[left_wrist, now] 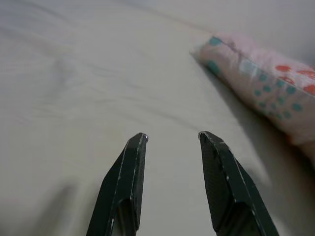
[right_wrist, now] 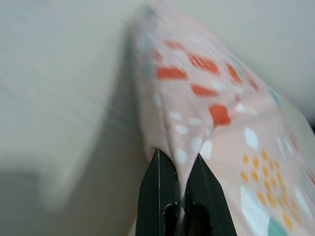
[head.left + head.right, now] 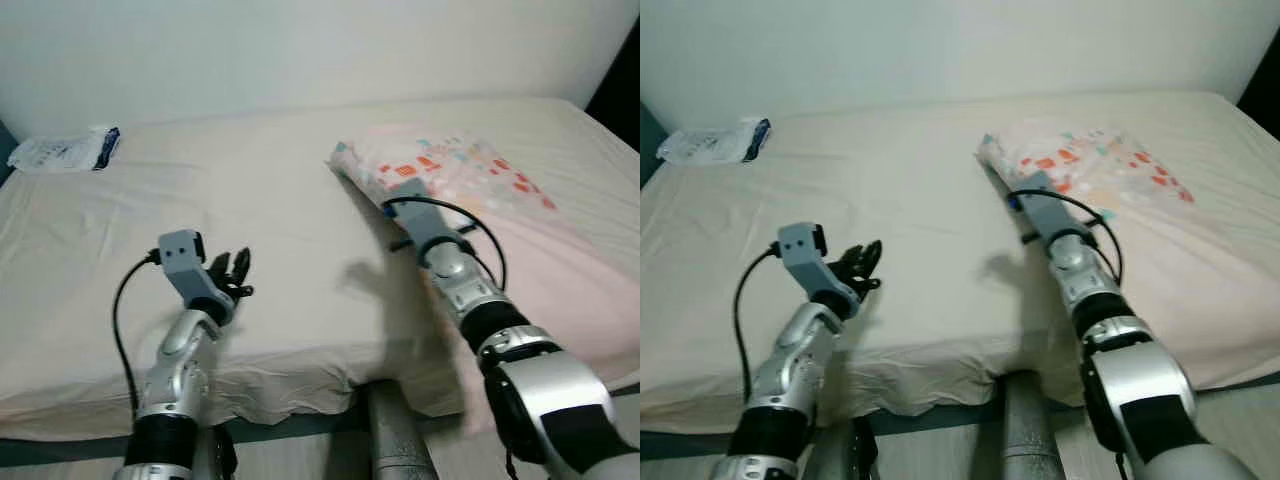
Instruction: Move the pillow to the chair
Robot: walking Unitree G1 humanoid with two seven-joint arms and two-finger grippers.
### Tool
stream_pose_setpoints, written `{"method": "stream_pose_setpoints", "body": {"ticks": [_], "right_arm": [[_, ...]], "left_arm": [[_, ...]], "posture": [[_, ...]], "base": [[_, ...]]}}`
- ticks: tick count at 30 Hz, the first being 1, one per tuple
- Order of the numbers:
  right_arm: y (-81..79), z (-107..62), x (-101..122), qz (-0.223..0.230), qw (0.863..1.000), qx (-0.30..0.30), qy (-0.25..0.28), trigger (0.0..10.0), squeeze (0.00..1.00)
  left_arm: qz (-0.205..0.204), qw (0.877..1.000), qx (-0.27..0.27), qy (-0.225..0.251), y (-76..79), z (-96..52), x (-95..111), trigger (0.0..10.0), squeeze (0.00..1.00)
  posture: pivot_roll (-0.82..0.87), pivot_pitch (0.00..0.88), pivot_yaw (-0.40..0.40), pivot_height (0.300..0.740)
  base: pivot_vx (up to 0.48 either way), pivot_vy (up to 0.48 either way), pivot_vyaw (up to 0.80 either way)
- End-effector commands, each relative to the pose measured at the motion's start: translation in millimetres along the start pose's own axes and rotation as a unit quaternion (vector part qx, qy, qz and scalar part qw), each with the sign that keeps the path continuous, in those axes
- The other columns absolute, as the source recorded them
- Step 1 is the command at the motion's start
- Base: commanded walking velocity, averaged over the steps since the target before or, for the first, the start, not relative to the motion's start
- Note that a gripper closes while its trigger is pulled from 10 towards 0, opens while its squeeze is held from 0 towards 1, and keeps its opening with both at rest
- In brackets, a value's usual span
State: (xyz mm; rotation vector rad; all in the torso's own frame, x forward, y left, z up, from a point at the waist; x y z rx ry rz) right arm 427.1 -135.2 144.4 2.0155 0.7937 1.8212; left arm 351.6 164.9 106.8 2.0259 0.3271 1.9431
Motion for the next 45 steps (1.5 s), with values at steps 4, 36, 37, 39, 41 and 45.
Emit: {"method": "stream_pose_setpoints", "body": {"ticks": [4,36,37,39,41,45], "right_arm": [[-57.5,-8.2,77.7,-0.026,0.974,0.13,0.183,0.0,0.0],[23.5,-3.4,-30.9,0.117,0.983,-0.06,-0.125,10.0,1.0],[28.5,-6.9,-41.5,0.126,0.979,-0.072,-0.143,10.0,1.0],[32.1,-8.8,-46.8,0.122,0.978,-0.076,-0.151,10.0,1.0],[35.4,-10.1,-50.0,0.122,0.977,-0.08,-0.155,10.0,1.0],[40.5,-10.7,-51.1,0.103,0.979,-0.082,-0.156,10.0,1.0]], "left_arm": [[0.035,0.998,0.05,0.023,-32.5,-0.5,18.8,10.0,0.0],[0.034,0.997,0.061,0.027,-30.3,2.1,12.4,10.0,0.0],[0.032,0.997,0.06,0.026,-28.0,2.9,11.2,10.0,0.0],[0.03,0.997,0.059,0.026,-26.7,3.4,10.4,10.0,0.0],[0.029,0.997,0.06,0.026,-26.0,3.8,10.2,10.0,0.0],[0.028,0.997,0.062,0.026,-26.6,4.0,10.1,10.0,0.0]], "posture": [[-0.09,0.124,0.009,0.582],[-0.1,0.075,0.0,0.582],[-0.1,0.074,-0.001,0.582],[-0.1,0.075,-0.002,0.582],[-0.1,0.079,-0.001,0.582],[-0.1,0.086,-0.003,0.582]], "base": [[0.0,0.0,0.0],[0.0,0.0,0.0],[0.0,0.0,0.0],[0.0,0.0,0.0],[0.0,0.0,0.0],[0.0,0.0,0.0]]}}
Point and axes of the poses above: a point about 5 cm out from each wrist's last joint towards the gripper, its own z axis pointing out of the wrist towards the gripper, its own x axis along the axis of the wrist's last joint, y = z × x, the point moved 3 cm from there along z, pointing out of the wrist towards the gripper, and after that the axes turned 1 degree about -z, right-handed, at the moved point
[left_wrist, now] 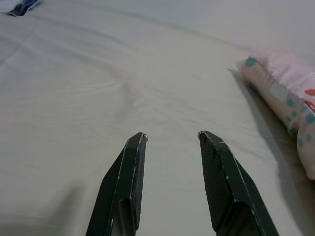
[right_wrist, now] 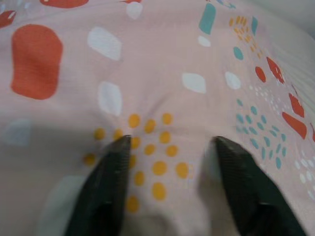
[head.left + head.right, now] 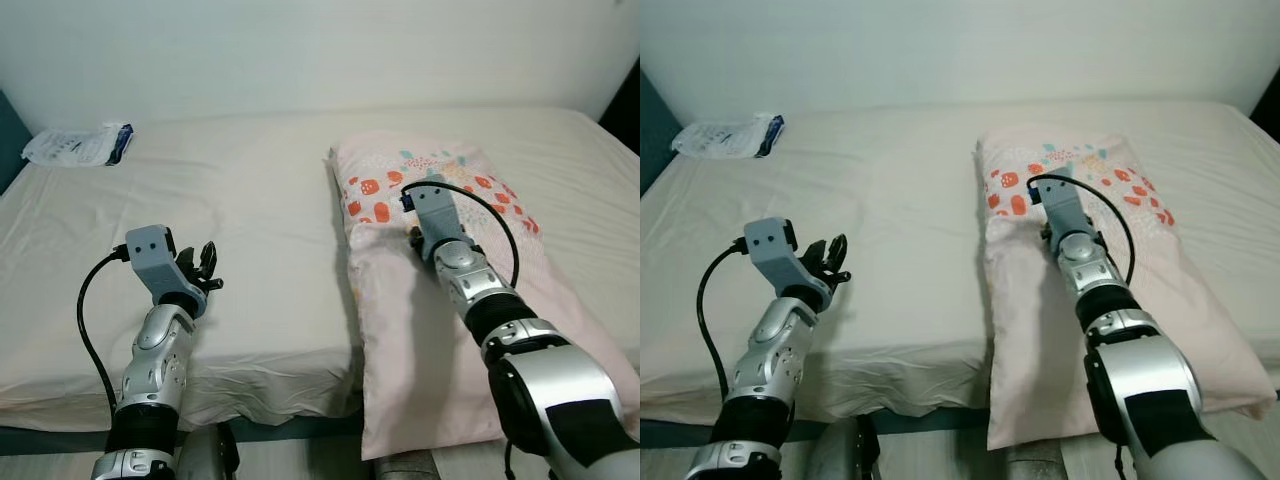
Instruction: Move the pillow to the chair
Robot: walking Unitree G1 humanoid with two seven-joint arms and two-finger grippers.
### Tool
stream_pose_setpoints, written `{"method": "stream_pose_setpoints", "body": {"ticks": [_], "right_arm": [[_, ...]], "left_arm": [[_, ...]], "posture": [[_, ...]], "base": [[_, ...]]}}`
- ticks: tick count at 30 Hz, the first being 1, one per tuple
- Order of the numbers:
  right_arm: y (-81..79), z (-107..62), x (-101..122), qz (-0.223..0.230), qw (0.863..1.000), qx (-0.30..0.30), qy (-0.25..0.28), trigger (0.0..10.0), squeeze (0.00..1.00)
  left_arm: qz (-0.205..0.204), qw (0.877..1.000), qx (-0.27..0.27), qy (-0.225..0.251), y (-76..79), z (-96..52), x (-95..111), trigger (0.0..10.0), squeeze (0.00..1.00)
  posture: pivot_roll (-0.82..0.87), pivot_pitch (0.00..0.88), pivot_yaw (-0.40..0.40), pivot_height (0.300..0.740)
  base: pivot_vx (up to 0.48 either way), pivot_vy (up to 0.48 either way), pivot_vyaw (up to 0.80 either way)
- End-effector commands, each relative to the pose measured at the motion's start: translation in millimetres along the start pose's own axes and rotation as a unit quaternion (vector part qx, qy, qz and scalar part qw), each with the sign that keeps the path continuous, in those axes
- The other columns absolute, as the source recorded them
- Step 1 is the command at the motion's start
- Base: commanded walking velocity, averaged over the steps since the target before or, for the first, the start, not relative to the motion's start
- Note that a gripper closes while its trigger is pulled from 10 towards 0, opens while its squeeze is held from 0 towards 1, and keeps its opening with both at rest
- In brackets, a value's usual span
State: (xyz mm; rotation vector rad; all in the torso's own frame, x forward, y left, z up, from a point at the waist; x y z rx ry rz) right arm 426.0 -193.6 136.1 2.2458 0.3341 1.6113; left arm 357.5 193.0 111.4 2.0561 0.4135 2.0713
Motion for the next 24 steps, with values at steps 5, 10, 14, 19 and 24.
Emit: {"method": "stream_pose_setpoints", "body": {"ticks": [5,10,14,19,24], "right_arm": [[-1.5,-0.4,21.0,-0.225,0.972,-0.008,0.063,10.0,1.0],[-12.2,-2.8,36.5,-0.286,0.952,0.006,0.11,10.0,1.0],[-51.8,-15.6,70.2,-0.425,0.875,0.038,0.228,10.0,1.0],[-71.7,-22.1,76.3,-0.446,0.853,0.063,0.263,10.0,1.0],[-104.3,-34.8,90.4,-0.377,0.866,0.121,0.306,10.0,1.0]], "left_arm": [[0.006,1.0,0.011,-0.008,-4.3,-0.7,-5.5,10.0,0.0],[0.006,1.0,0.012,-0.008,-4.2,-0.9,-5.7,10.0,0.0],[0.009,1.0,0.013,-0.008,-3.9,-0.1,-6.2,10.0,0.0],[0.011,1.0,0.012,-0.008,-3.4,0.8,-6.2,10.0,0.0],[0.02,1.0,0.01,-0.005,-4.6,2.5,-3.4,10.0,0.0]], "posture": [[-0.1,0.09,-0.003,0.582],[-0.1,0.093,-0.002,0.582],[-0.1,0.097,0.006,0.582],[-0.11,0.099,0.008,0.582],[-0.1,0.101,-0.001,0.582]], "base": [[0.0,0.0,0.0],[0.0,0.0,0.0],[0.0,0.0,0.0],[0.0,0.0,0.0],[0.0,0.0,0.0]]}}
Point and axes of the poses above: a point about 5 cm out from each wrist's last joint towards the gripper, its own z axis pointing out of the wrist towards the gripper, its own x axis along the axis of the wrist's last joint, y = z × x, the point moved 3 cm from there along z, pointing out of the wrist towards the gripper, and after that the axes turned 1 degree about -z, right-handed, at the moved point
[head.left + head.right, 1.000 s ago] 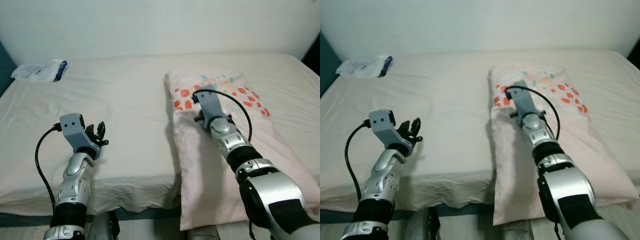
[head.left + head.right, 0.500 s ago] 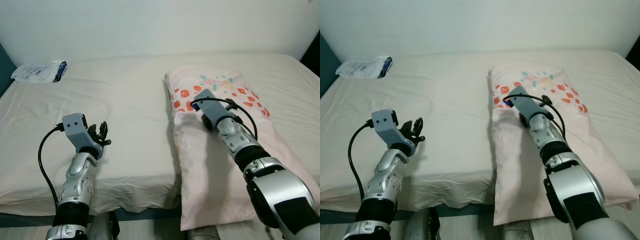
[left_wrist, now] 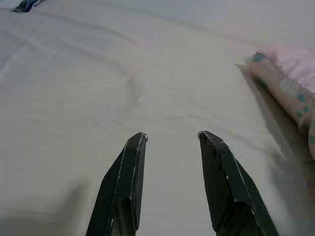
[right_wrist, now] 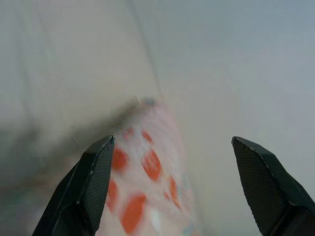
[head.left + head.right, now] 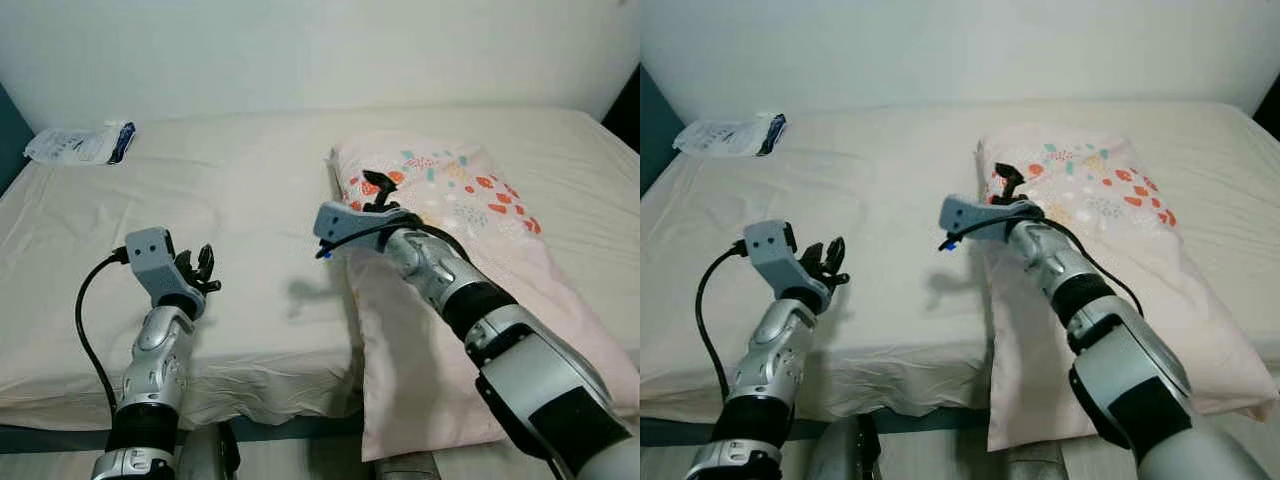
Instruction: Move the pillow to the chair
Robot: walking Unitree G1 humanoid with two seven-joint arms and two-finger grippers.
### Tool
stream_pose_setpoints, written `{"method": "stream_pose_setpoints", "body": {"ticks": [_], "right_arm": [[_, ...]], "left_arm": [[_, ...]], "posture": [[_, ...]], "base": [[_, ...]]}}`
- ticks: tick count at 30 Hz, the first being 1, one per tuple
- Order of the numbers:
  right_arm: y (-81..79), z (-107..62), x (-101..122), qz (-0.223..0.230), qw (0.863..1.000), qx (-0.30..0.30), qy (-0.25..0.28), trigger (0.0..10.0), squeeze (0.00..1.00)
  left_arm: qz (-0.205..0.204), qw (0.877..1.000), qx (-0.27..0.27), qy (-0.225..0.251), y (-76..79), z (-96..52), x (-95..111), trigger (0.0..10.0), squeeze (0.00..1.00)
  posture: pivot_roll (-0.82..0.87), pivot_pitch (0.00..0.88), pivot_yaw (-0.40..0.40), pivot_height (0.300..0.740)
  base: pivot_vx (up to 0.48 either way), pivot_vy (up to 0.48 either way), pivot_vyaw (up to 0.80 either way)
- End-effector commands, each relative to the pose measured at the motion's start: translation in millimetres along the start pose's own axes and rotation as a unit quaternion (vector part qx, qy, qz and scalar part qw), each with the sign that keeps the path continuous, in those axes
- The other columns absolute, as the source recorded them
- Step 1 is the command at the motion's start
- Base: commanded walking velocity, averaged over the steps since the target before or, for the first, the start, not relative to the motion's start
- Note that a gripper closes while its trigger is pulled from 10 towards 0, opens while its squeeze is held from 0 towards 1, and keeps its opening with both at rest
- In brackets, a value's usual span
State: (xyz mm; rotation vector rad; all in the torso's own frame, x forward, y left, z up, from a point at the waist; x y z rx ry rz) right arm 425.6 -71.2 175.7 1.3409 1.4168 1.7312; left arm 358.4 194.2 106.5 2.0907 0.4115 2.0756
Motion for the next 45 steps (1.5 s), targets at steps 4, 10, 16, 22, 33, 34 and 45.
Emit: {"method": "stream_pose_setpoints", "body": {"ticks": [4,10,16,22,33,34,45], "right_arm": [[-23.8,4.1,8.8,0.122,0.991,0.054,-0.028,10.0,1.0],[-51.2,-5.2,-14.5,0.262,0.951,0.107,-0.123,10.0,1.0],[-25.6,-4.0,-23.7,0.352,0.929,0.045,-0.107,10.0,0.6],[18.9,-11.0,-51.7,0.399,0.904,-0.091,-0.119,10.0,0.0],[-33.0,-115.2,-186.3,0.601,0.636,-0.261,-0.407,10.0,0.0],[-37.1,-119.1,-188.6,0.602,0.63,-0.263,-0.415,10.0,0.0],[-62.5,-136.4,-193.8,0.572,0.631,-0.253,-0.46,10.0,0.0]], "left_arm": [[0.013,1.0,0.004,0.002,-4.8,1.1,1.9,10.0,0.0],[0.017,1.0,0.004,0.002,-5.0,0.8,1.7,10.0,0.0],[0.012,1.0,-0.018,-0.005,-0.3,0.2,-0.4,10.0,0.0],[0.01,0.999,-0.037,-0.01,1.8,-1.6,-1.3,10.0,0.0],[0.003,0.996,-0.083,-0.02,15.7,-4.2,-4.7,10.0,0.0],[0.002,0.996,-0.086,-0.019,16.6,-4.6,-4.6,10.0,0.0],[-0.002,0.995,-0.094,-0.02,14.0,-8.9,-4.1,10.0,0.0]], "posture": [[-0.09,0.1,-0.006,0.582],[-0.09,0.101,-0.005,0.582],[-0.09,0.102,-0.003,0.582],[-0.09,0.103,-0.005,0.582],[-0.11,0.106,0.0,0.582],[-0.1,0.104,-0.002,0.582],[-0.1,0.097,-0.011,0.582]], "base": [[0.0,0.0,0.0],[0.0,0.0,0.0],[0.0,0.0,0.0],[0.0,0.0,0.0],[0.0,0.0,0.0],[0.0,0.0,0.0],[0.0,0.0,0.0]]}}
Point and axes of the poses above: a point about 5 cm out from each wrist's last joint towards the gripper, its own z axis pointing out of the wrist towards the gripper, its own x axis along the axis of the wrist's last joint, y = z × x, the point moved 3 cm from there along z, pointing out of the wrist towards the gripper, and after that the axes turned 1 degree about -z, right-handed, at the moved point
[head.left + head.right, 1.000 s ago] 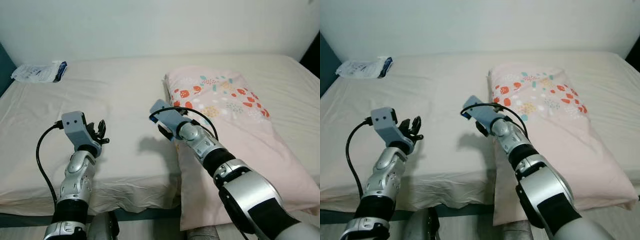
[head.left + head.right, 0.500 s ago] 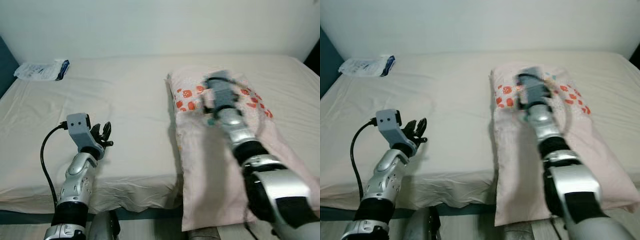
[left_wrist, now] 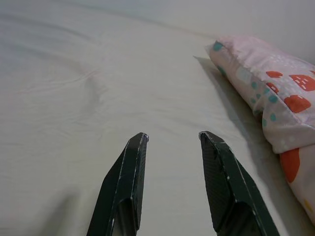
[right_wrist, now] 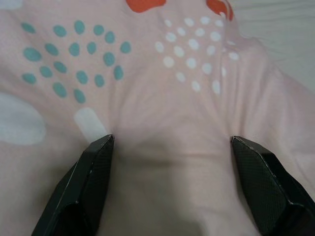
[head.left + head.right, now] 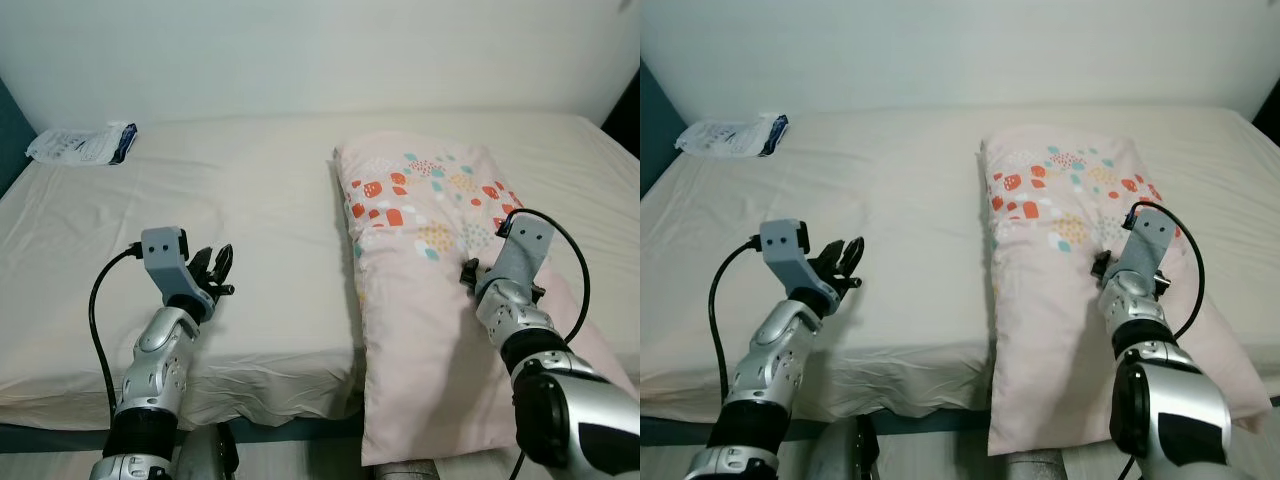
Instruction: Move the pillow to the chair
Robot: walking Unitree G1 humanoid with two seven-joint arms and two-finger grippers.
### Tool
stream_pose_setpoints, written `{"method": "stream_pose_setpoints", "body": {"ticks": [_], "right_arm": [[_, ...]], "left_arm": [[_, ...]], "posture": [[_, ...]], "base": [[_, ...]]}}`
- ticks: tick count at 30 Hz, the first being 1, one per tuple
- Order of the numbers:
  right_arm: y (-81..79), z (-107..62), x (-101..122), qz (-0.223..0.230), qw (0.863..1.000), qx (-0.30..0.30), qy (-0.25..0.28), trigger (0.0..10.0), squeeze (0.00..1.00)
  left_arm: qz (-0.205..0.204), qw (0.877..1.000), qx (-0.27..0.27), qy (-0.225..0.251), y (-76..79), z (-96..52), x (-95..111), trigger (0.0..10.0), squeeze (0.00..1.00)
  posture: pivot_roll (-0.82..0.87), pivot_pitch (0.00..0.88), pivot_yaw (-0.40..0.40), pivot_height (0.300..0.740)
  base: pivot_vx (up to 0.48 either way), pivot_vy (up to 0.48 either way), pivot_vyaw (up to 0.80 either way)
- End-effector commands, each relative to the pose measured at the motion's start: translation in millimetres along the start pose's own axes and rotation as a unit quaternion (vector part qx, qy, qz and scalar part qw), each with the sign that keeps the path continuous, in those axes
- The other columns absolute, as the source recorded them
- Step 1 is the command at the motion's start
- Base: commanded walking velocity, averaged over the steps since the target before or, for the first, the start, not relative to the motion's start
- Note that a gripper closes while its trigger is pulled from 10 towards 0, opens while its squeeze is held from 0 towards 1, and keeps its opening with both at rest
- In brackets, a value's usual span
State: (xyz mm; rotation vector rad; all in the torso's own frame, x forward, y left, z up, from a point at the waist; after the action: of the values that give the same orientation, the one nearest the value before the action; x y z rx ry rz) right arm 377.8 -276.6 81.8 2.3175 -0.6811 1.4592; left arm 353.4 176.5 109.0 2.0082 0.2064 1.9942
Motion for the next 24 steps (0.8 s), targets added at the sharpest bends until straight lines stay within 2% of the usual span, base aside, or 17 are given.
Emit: {"method": "stream_pose_setpoints", "body": {"ticks": [1,3,4,5,6,10,15,23,24], "right_arm": [[7.6,-2.2,-38.9,-0.024,0.998,-0.011,-0.063,10.0,0.0],[7.6,-2.2,-38.9,-0.024,0.998,-0.011,-0.063,10.0,0.0],[4.9,-2.9,-43.1,-0.022,0.998,0.005,-0.066,9.4,0.0],[-3.0,-4.2,-44.6,-0.012,0.997,0.035,-0.067,0.0,0.0],[-11.7,-5.8,-44.4,-0.006,0.996,0.063,-0.067,0.0,0.0],[-24.1,-8.1,-39.6,-0.022,0.994,0.095,-0.053,0.0,0.0],[-26.2,-8.3,-36.1,-0.027,0.994,0.098,-0.044,0.0,0.0],[-28.9,-8.9,-31.7,-0.011,0.994,0.103,-0.038,0.0,0.0],[-40.8,-11.5,-23.4,0.015,0.991,0.127,-0.027,0.0,0.0]], "left_arm": [[-0.001,1.0,-0.002,-0.006,-2.6,-4.0,-2.0,10.0,0.0],[-0.001,1.0,-0.002,-0.006,-2.6,-4.0,-2.0,10.0,0.0],[-0.001,1.0,-0.003,-0.007,-1.6,-4.7,-3.3,10.0,0.0],[0.001,1.0,-0.004,-0.008,-0.2,-5.1,-4.6,10.0,0.0],[0.001,1.0,-0.005,-0.009,1.2,-5.4,-5.8,10.0,0.0],[0.006,1.0,-0.005,-0.01,3.8,-5.5,-7.3,10.0,0.0],[0.005,1.0,-0.004,-0.009,5.8,-5.1,-7.8,10.0,0.0],[0.006,1.0,-0.006,-0.01,7.6,-5.4,-8.0,10.0,0.0],[0.007,1.0,-0.006,-0.009,7.7,-4.8,-7.1,10.0,0.0]], "posture": [[-0.1,0.093,-0.011,0.582],[-0.1,0.093,-0.011,0.582],[-0.1,0.09,-0.011,0.582],[-0.1,0.087,-0.012,0.582],[-0.1,0.082,-0.015,0.582],[-0.1,0.076,-0.018,0.582],[-0.1,0.072,-0.017,0.582],[-0.1,0.072,-0.015,0.582],[-0.1,0.084,-0.014,0.582]], "base": [[0.0,0.0,0.0],[0.0,0.0,0.0],[0.0,0.0,0.0],[0.0,0.0,0.0],[0.0,0.0,0.0],[0.0,0.0,0.0],[0.0,0.0,0.0],[0.0,0.0,0.0],[0.0,0.0,0.0]]}}
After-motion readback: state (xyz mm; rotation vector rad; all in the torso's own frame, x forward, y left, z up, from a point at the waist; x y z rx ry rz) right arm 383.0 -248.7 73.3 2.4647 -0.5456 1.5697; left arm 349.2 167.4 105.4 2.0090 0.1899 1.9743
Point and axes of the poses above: a point about 5 cm out from each wrist's last joint towards the gripper, its own z axis pointing out of the wrist towards the gripper, its own x axis along the axis of the wrist's last joint, y = z × x, the point moved 3 cm from there along z, pointing out of the wrist towards the gripper, and after that the axes turned 1 degree about -z, right-handed, at the moved point
